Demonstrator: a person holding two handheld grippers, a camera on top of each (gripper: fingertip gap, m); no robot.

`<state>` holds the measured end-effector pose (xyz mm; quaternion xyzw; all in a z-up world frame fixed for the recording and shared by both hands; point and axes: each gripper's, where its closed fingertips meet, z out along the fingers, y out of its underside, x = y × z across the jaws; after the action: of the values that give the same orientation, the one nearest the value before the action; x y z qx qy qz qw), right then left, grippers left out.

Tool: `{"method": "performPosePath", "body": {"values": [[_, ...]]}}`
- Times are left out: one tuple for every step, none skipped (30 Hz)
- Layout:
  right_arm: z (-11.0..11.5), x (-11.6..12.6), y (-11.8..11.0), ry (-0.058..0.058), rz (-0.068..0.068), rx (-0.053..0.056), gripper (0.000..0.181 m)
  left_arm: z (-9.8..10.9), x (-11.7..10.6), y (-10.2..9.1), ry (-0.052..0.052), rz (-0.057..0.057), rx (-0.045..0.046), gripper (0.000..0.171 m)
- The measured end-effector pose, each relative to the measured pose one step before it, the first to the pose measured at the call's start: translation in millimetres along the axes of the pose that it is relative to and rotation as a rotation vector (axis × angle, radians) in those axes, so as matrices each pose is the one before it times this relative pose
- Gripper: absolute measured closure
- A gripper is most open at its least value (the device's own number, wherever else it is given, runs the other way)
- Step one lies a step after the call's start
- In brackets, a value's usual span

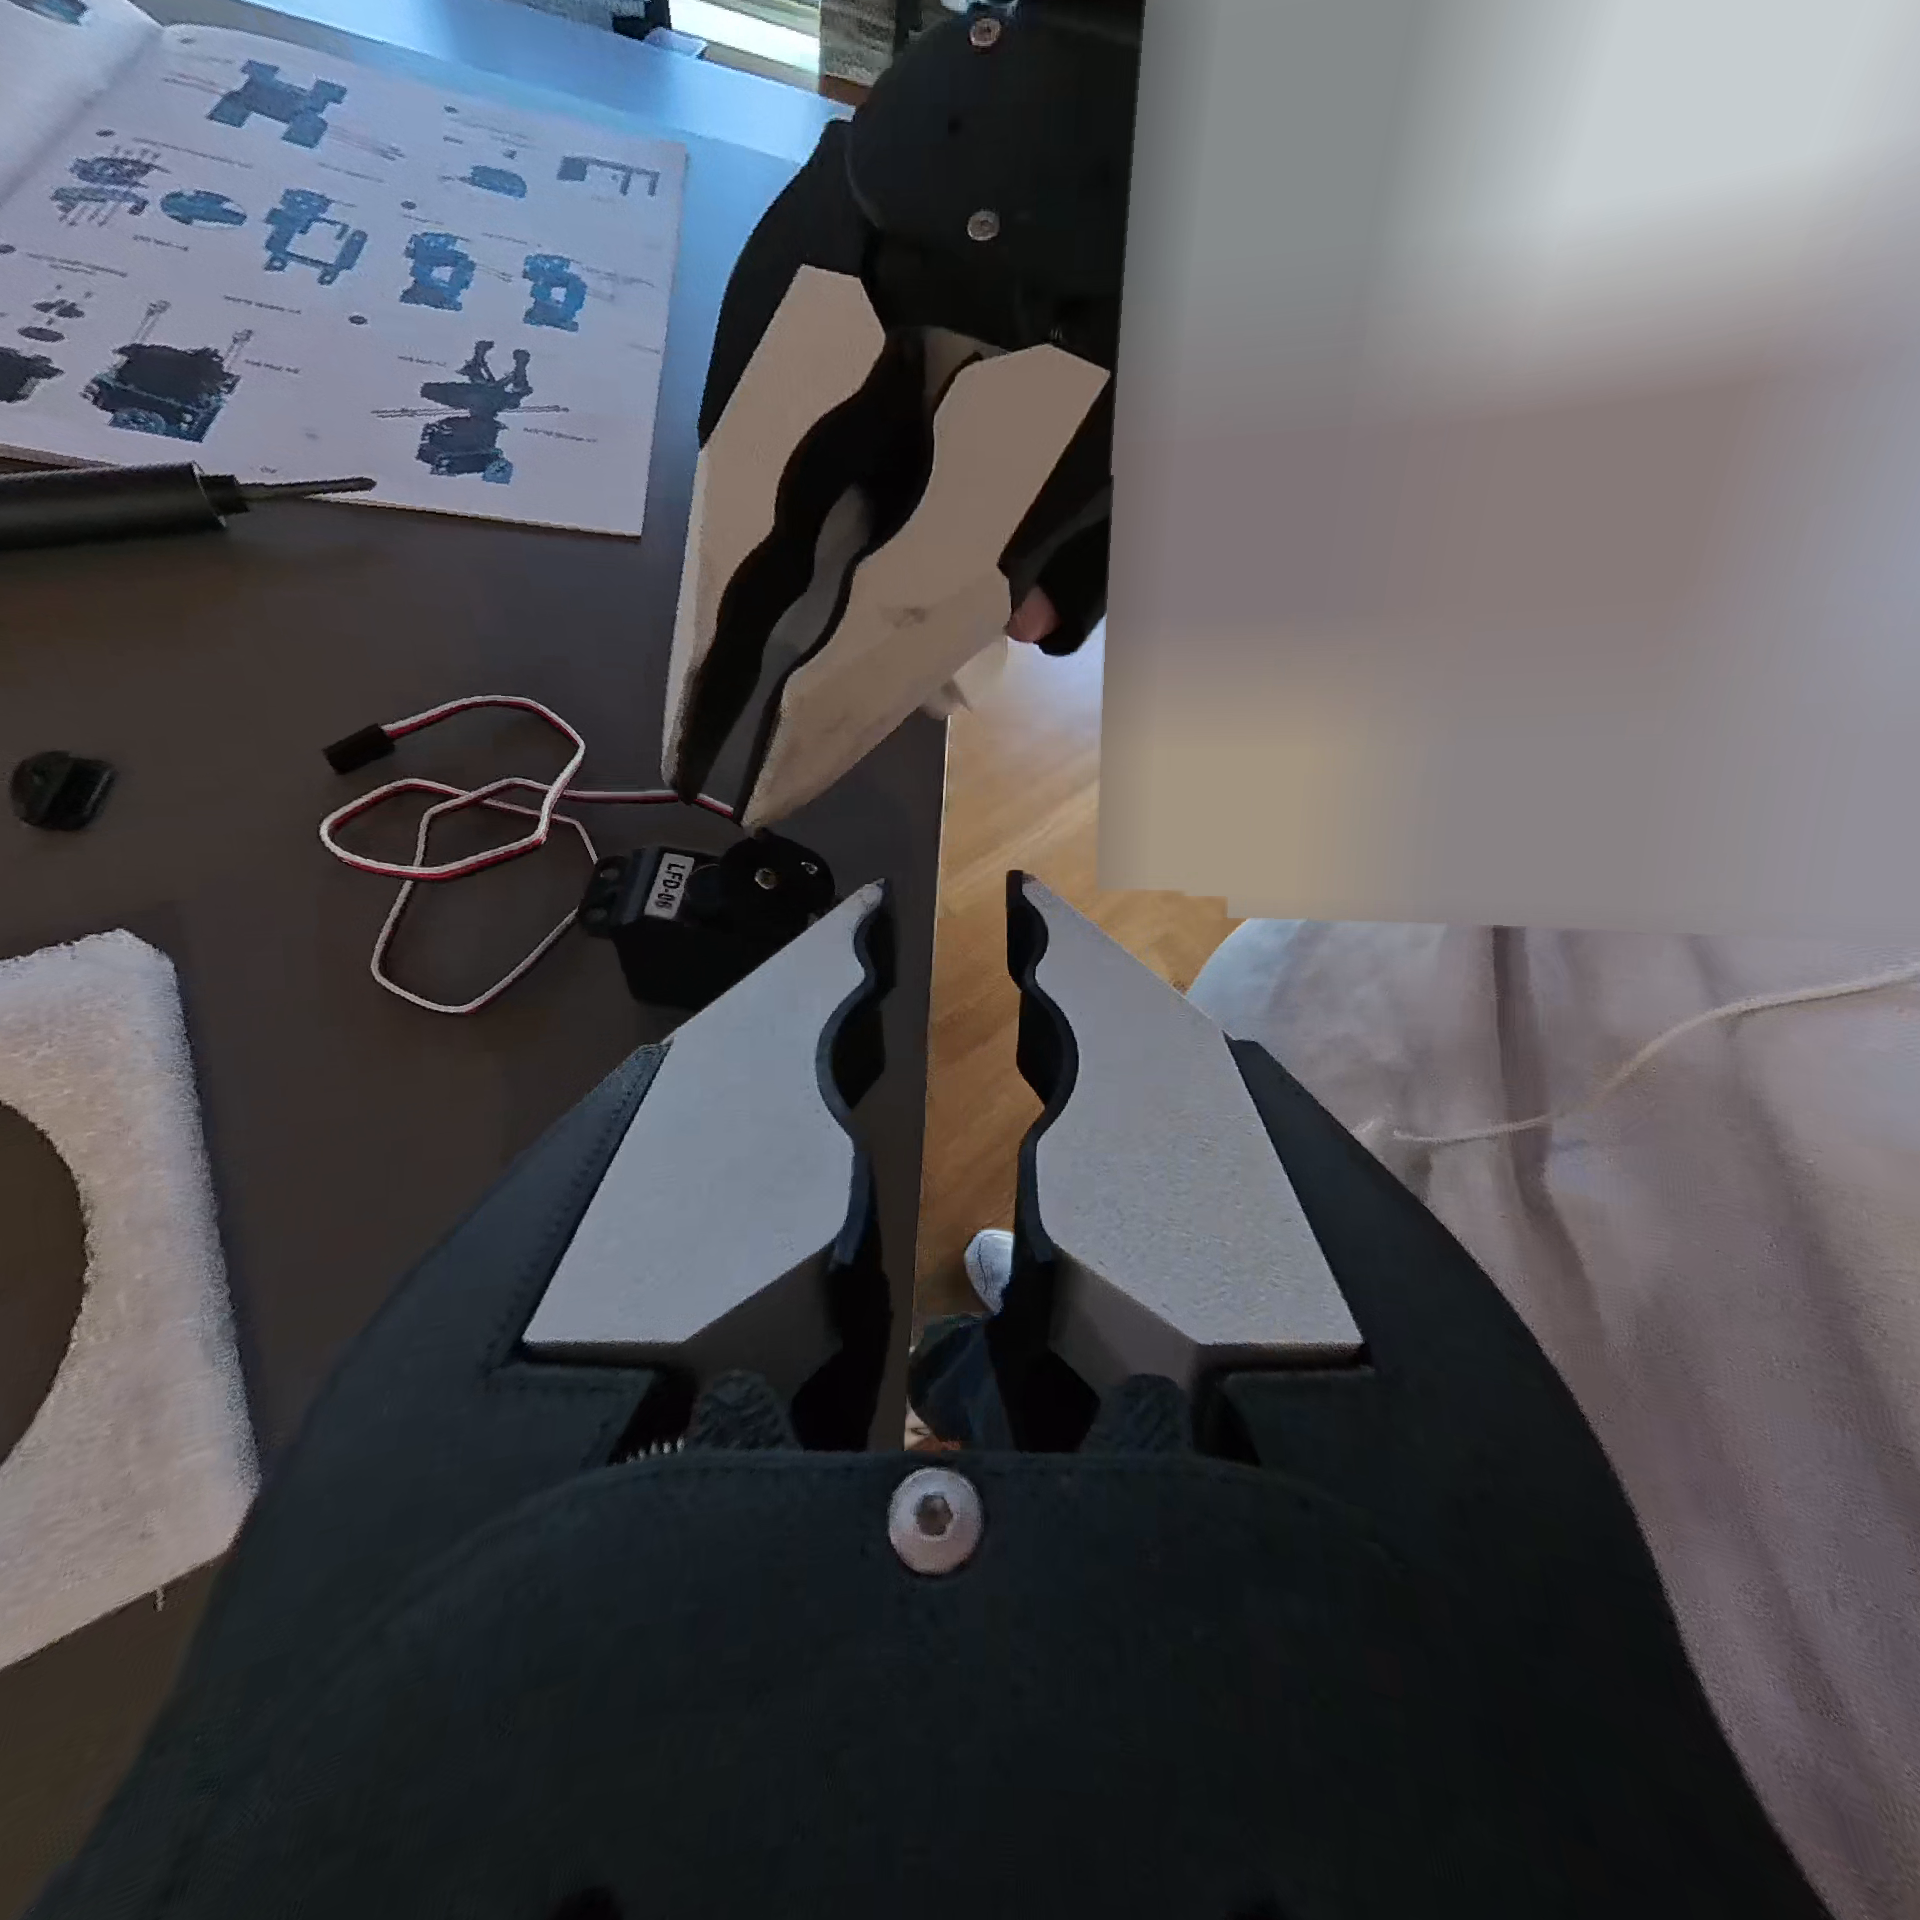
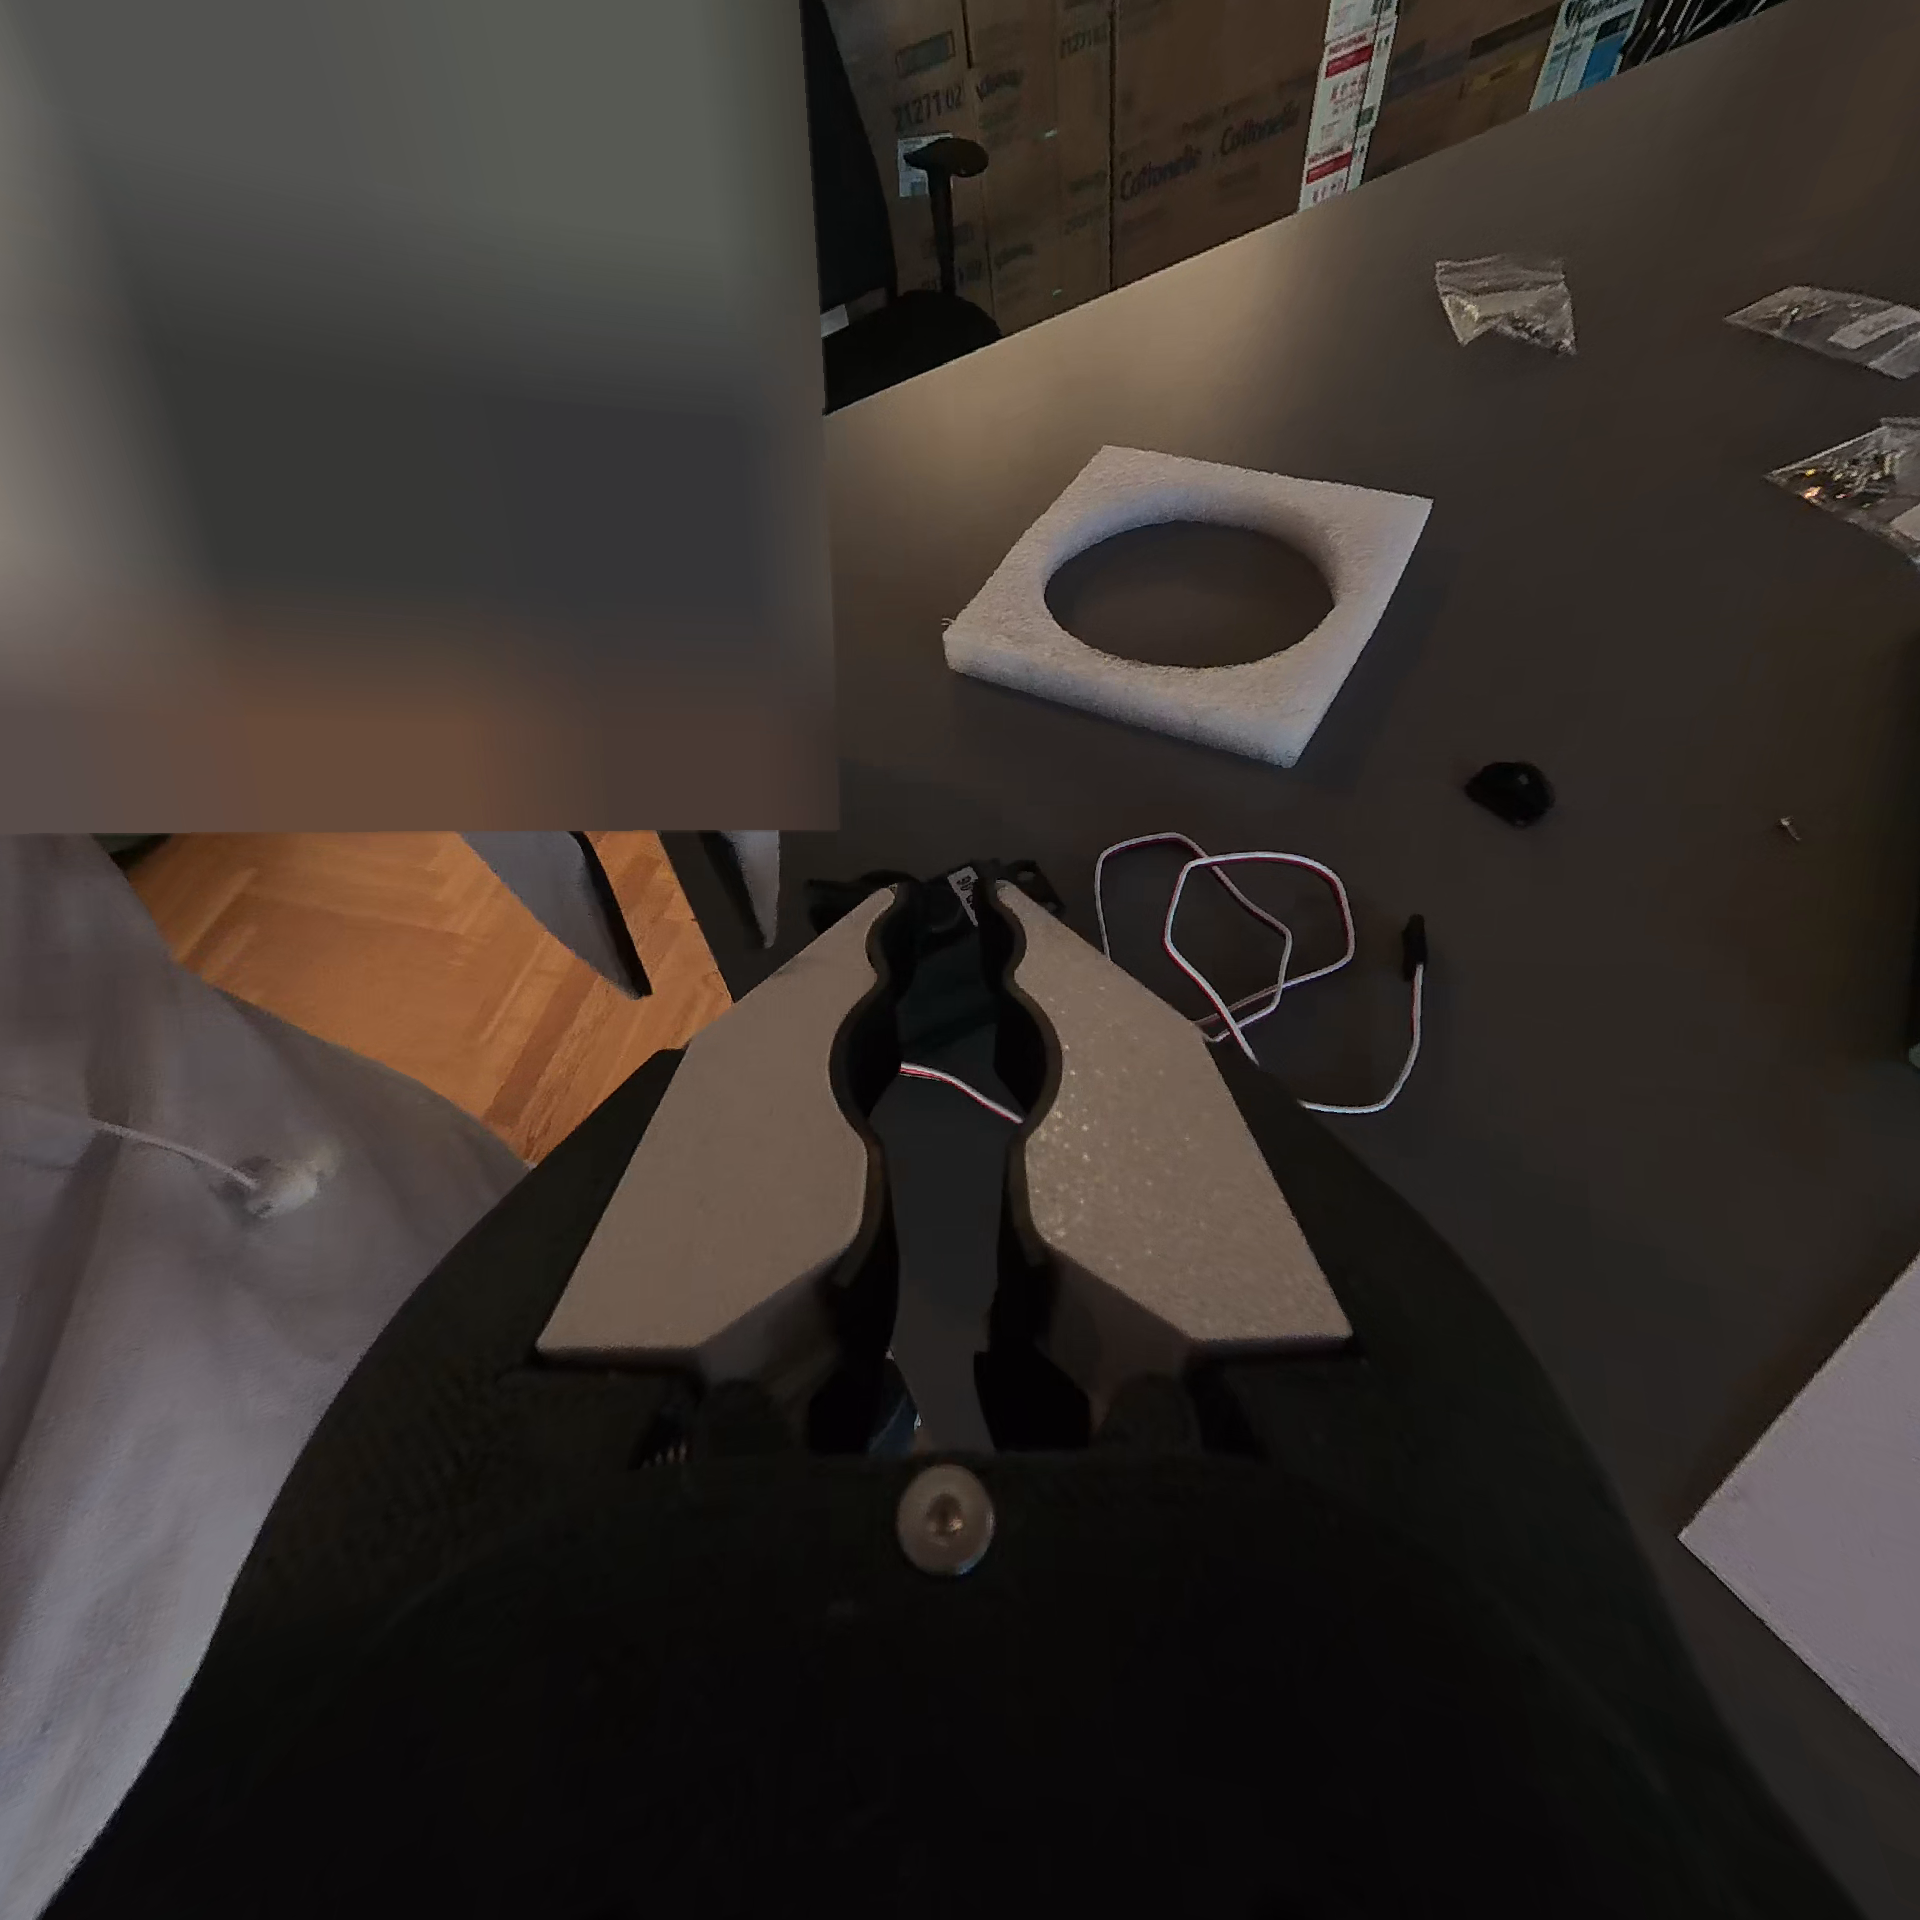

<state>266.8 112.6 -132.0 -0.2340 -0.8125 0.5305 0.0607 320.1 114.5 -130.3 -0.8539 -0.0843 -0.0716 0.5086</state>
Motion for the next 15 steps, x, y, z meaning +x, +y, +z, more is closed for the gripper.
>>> {"method": "performPosePath", "body": {"values": [[-1.84,0.22,-1.88,0.0039,0.0012,0.0095,0.171,-1.83,1.11,-1.02,-0.0063,0.0051,0.01053,0.154],[-2.63,0.96,-1.71,0.0085,0.006,0.0084,0.17,-2.15,0.01,-0.5,-0.0079,0.0001,0.00962,0.155],[-2.91,-0.02,-1.68,0.0049,0.0073,0.0087,0.169,-1.92,-1.63,1.48,-0.0095,-0.0059,0.00058,0.155],[-2.93,-1.32,-1.72,0.0019,0.0093,0.0091,0.169,-1.65,-4.15,2.87,-0.0176,-0.0091,-0.00442,0.153],[-2.62,-0.63,-1.19,0.0129,0.013,0.0068,0.167,-1.42,-5.67,3.0,-0.0198,-0.0103,-0.0016,0.15],[-1.81,-1.33,-1.0,0.014,0.0143,0.0102,0.165,-0.89,-5.88,2.63,-0.0163,-0.0165,-0.00084,0.147],[-0.59,-3.03,-1.01,0.009,0.0182,0.0148,0.163,-0.8,-5.14,1.37,-0.0146,-0.0156,0.00184,0.145],[0.61,-3.43,-0.08,0.0129,0.0176,0.013,0.16,-0.52,-3.82,-0.23,-0.0135,-0.0035,0.00789,0.144],[1.28,-3.27,0.92,0.0149,0.0046,0.007,0.156,-0.03,-1.91,-0.34,-0.0099,0.0081,0.00351,0.144],[1.16,-1.08,1.24,0.0297,-0.0071,0.0025,0.156,0.62,-1.38,0.47,-0.0126,0.0137,-0.00641,0.143],[0.97,1.3,1.53,0.0439,-0.0113,-0.0021,0.155,1.09,-1.61,0.66,-0.0175,0.0163,-0.00912,0.14],[0.81,1.44,1.38,0.0426,-0.0065,-0.0016,0.155,1.21,-1.18,0.14,-0.0177,0.0159,-0.00565,0.139],[0.75,-1.8,0.1,0.0196,-0.0029,0.0074,0.155,1.19,-0.42,-0.61,-0.0128,0.0139,0.00012,0.138],[0.49,-1.74,0.77,0.0194,-0.002,0.0016,0.154,1.12,1.13,-1.14,-0.0041,0.0103,0.00337,0.138],[0.31,-1.91,1.24,0.0147,-0.0027,-0.0028,0.154,0.86,1.89,-1.57,0.0012,0.0069,0.00521,0.137]]}}
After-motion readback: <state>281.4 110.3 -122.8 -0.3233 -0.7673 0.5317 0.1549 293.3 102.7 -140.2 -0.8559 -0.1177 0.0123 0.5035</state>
